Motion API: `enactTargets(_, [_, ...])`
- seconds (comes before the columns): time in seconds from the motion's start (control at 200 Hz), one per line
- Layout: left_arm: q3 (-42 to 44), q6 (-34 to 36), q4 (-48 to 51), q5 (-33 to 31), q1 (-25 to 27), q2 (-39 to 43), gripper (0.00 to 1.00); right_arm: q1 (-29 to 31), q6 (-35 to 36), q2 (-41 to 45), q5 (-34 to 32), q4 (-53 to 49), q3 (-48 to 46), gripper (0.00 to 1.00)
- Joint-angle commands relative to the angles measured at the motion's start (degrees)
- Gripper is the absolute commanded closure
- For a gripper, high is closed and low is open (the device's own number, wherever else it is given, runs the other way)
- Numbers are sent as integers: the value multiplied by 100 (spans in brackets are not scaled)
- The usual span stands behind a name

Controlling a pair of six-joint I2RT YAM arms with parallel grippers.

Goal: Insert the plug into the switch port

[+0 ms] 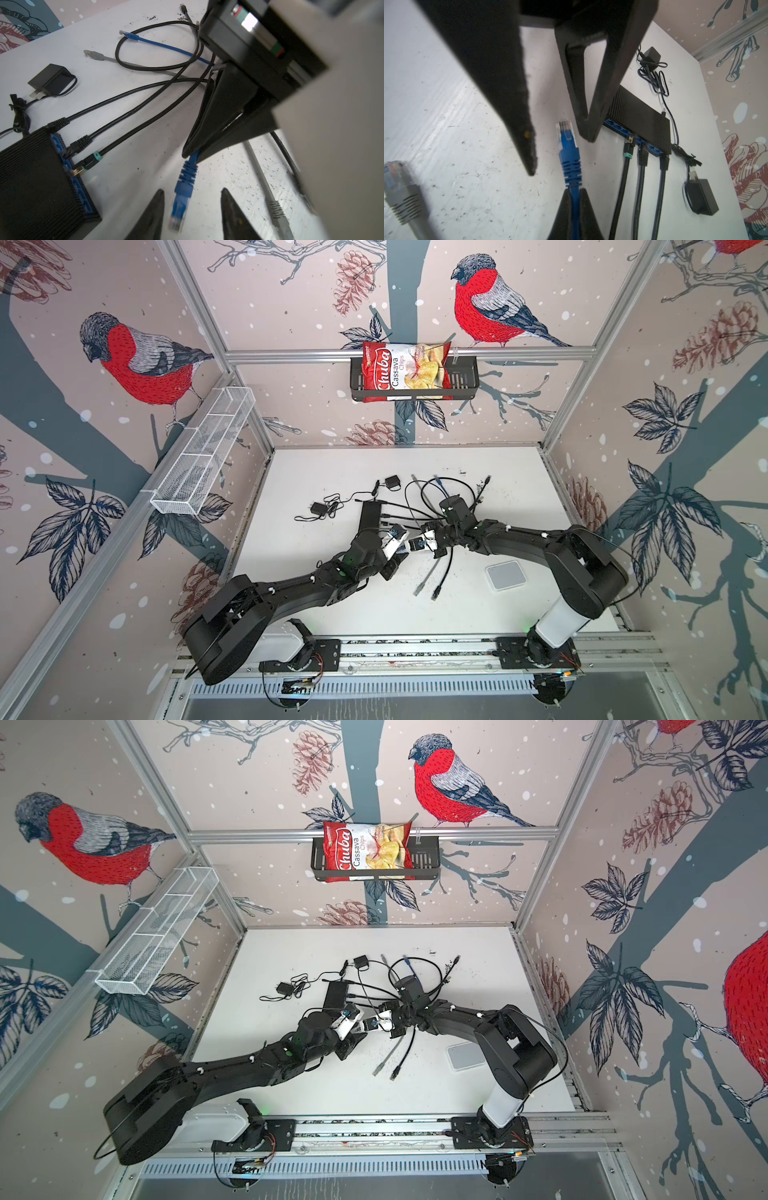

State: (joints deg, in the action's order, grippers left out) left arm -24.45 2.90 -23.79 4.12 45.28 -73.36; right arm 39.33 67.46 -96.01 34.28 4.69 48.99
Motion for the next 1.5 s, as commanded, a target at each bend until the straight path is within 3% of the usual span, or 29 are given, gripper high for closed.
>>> enactTargets(0.0, [200, 40, -408, -348, 7, 182, 39, -37, -234, 18, -239, 195, -29, 98])
enactTargets(0.14, [543, 450, -674, -314, -7, 409, 38, -108, -454, 158, -331, 291, -132, 98])
enactTargets(0.37, [1690, 895, -2810, -193, -7, 771, 41, -129, -631, 561, -308, 650, -601, 98])
enactTargets(0.75, [1173, 1598, -3055, 293, -2, -128, 41, -77, -690, 833, -196, 832, -861, 98])
enactTargets(0.825, [1060, 1943, -2921, 661, -6, -307, 41, -75, -716, 849, -179, 808, -841, 98])
enactTargets(1.031, [854, 2024, -3324, 519, -1, -927, 42, -51, -666, 954, -124, 760, -876, 98])
enactTargets(1.491, [1020, 2185, -4660, 186, -1, -1489, 64, -20, -645, 987, -194, 616, -838, 97])
